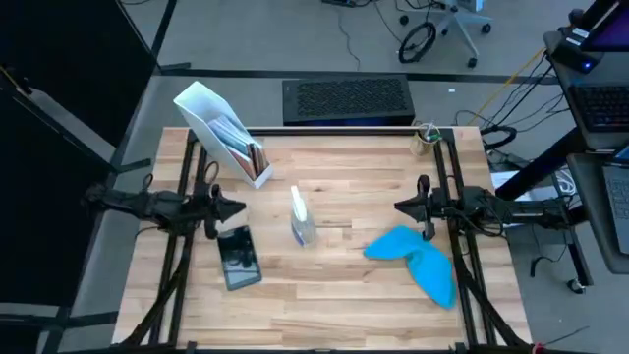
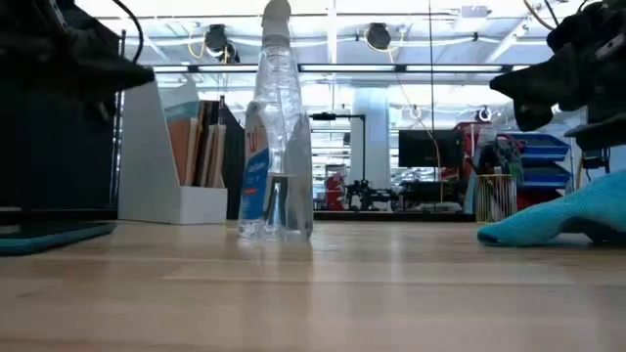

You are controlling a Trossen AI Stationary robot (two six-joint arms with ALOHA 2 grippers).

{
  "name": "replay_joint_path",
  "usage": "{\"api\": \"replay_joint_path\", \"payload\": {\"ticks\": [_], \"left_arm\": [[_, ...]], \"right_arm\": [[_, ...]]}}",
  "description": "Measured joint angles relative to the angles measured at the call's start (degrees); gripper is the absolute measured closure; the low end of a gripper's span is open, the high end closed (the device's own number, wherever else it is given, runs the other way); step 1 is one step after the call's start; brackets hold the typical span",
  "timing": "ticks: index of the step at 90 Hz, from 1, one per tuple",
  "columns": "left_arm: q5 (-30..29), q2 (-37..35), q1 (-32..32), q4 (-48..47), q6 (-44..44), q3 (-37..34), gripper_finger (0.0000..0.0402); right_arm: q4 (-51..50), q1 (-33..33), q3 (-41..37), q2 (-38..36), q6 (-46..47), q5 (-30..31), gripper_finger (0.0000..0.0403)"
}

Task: Apply microfiber cloth
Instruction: Spray the blue tablet using the spray bottle

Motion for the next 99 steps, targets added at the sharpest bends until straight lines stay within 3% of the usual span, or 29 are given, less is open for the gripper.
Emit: {"api": "replay_joint_path", "payload": {"ticks": [26, 42, 53, 65, 77, 99], "left_arm": [[2.2, 20.8, -1.4, -20.8, -15.8, 17.1, 0.0401], [14.2, 36.4, -3.0, -31.8, -21.7, 24.9, 0.0401], [24.4, 45.3, -5.9, -35.1, -25.1, 25.6, 0.0401], [29.6, 52.8, -10.9, -36.1, -31.9, 25.3, 0.0401], [29.6, 57.3, -16.3, -36.6, -41.8, 25.3, 0.0401], [20.2, 56.5, -26.9, -35.4, -61.2, 25.2, 0.0395]], "right_arm": [[0.2, 0.0, 0.0, 0.0, 0.0, 0.1, 0.0394], [1.0, 0.0, 0.0, 0.0, 2.5, 0.2, 0.0394], [1.0, 0.0, 0.0, 0.0, 5.7, 0.5, 0.0394], [0.1, 0.0, 0.0, 0.0, 8.6, 0.4, 0.0394], [-0.3, 0.0, 0.0, 0.0, 10.4, 0.1, 0.0394], [-0.2, 0.0, 0.0, 1.2, 11.1, 0.1, 0.0394]]}}
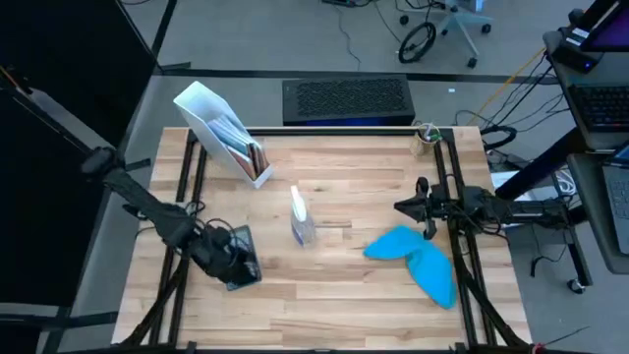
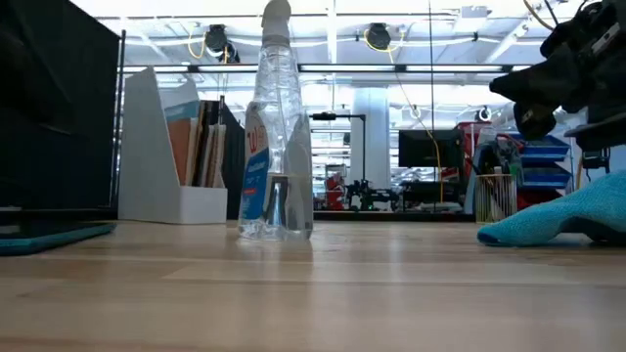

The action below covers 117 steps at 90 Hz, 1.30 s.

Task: Apply microfiber cloth
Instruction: Spray the blue tablet using the spray bottle

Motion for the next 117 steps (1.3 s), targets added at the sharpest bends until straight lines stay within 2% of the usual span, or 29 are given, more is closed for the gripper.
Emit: {"api": "replay_joint_path", "payload": {"ticks": [10, 19, 38, 52, 71, 87, 103, 117], "left_arm": [[-5.3, -1.5, -4.5, -0.7, -7.9, 0.0, 0.0364], [-10.2, -1.9, -7.8, -0.8, -14.8, -1.3, 0.0320], [-11.0, -1.9, -12.5, 1.0, -28.9, -8.2, 0.0220], [-13.2, -2.1, -12.7, 5.1, -29.8, -11.3, 0.0176], [-17.5, -2.1, -12.3, 8.9, -29.3, -12.6, 0.0170], [-21.7, -2.0, -11.9, 10.6, -29.1, -13.7, 0.0179], [-24.0, 0.0, -10.1, 12.6, -27.6, -13.9, 0.0181], [-25.2, 1.8, -9.0, 14.4, -24.9, -13.9, 0.0181]], "right_arm": [[0.0, 0.0, 0.0, 2.5, 1.6, 0.0, 0.0388], [0.0, 0.0, 0.0, 5.5, 2.0, -0.1, 0.0371], [1.7, 0.0, 0.0, 12.1, 1.1, -0.1, 0.0324], [4.5, 0.0, 0.0, 16.0, 0.3, -0.1, 0.0299], [10.7, 0.2, 0.0, 22.0, -1.4, -0.2, 0.0289], [21.4, 2.9, 0.0, 29.3, -4.9, -0.1, 0.0292], [27.4, 7.2, 1.6, 39.7, -5.9, 2.7, 0.0293], [28.3, 11.6, 8.1, 51.7, -7.0, 4.4, 0.0293]]}}
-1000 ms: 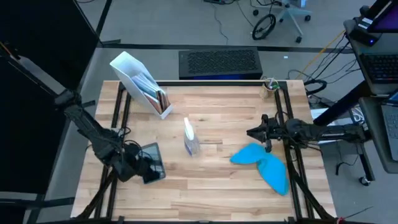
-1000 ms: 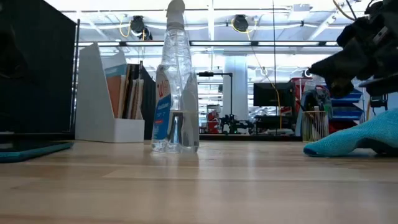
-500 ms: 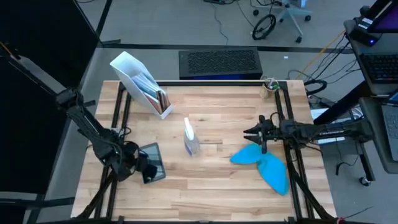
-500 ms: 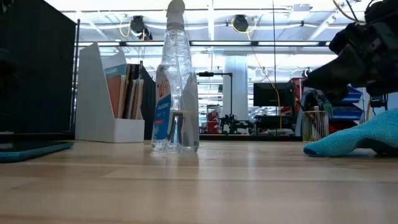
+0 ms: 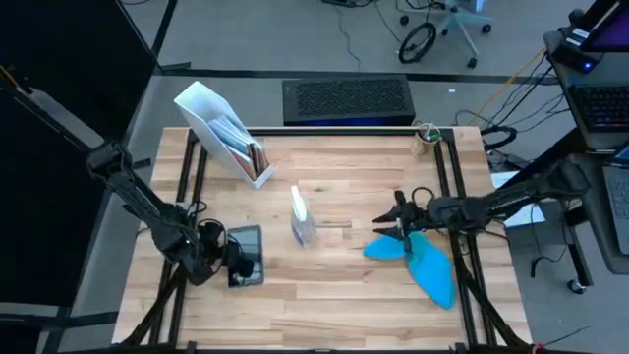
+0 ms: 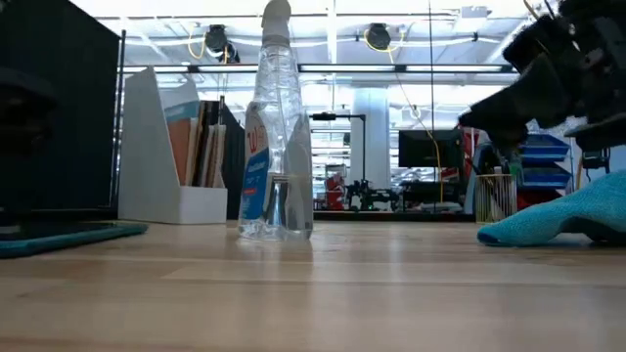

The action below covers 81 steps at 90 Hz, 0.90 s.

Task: Apply microfiber cloth
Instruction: Spray the blue tablet using the spray bottle

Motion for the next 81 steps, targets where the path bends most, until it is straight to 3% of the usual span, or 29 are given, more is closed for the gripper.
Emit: {"api": "replay_joint_path", "payload": {"ticks": [38, 54, 81], "left_arm": [[-0.8, 0.5, 0.2, 1.2, 4.6, -0.1, 0.0181], [-1.9, 0.6, 0.2, 1.6, 6.4, -0.2, 0.0181], [-3.3, 0.6, 0.2, 1.6, 9.5, -0.2, 0.0181]], "right_arm": [[-0.1, 7.3, 28.7, 36.1, -1.1, 0.3, 0.0293], [0.9, 7.2, 38.0, 46.8, 1.8, 0.8, 0.0293], [3.4, 7.2, 52.1, 59.8, 2.1, 8.9, 0.0293]]}}
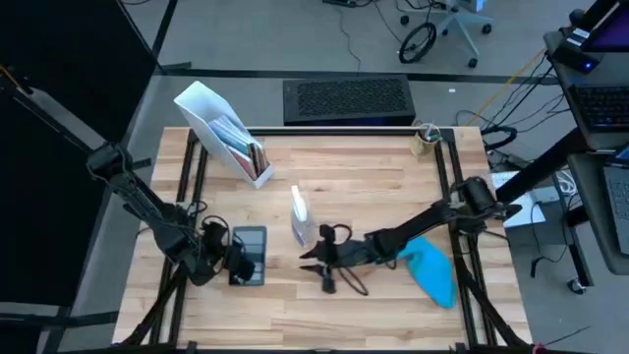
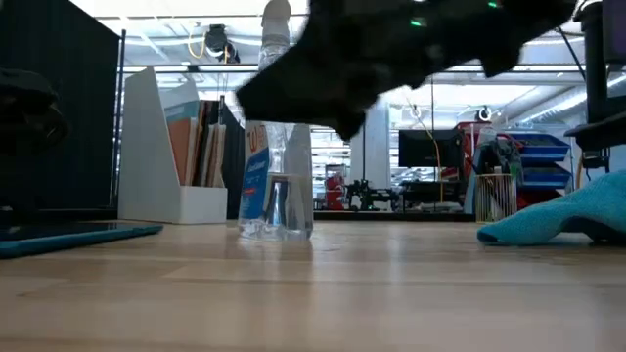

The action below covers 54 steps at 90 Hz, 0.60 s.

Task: Apply microfiber cloth
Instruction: Spray the blue tablet using the spray bottle

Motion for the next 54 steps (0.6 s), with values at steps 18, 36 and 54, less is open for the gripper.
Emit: {"api": "replay_joint_path", "payload": {"ticks": [18, 36, 54], "left_arm": [[-0.5, 0.0, 0.0, -0.1, 0.0, 0.0, 0.0181], [-0.6, 0.0, 0.0, 0.0, 0.1, 0.0, 0.0181], [-1.3, 0.0, 0.0, 0.8, 0.2, 0.0, 0.0181]], "right_arm": [[-4.7, -1.4, 4.5, 3.0, -2.6, 7.7, 0.0293], [-14.2, -3.3, 4.3, 1.8, 1.2, 6.3, 0.0293], [-18.0, -2.9, 4.3, 1.7, 16.6, 4.4, 0.0293]]}}
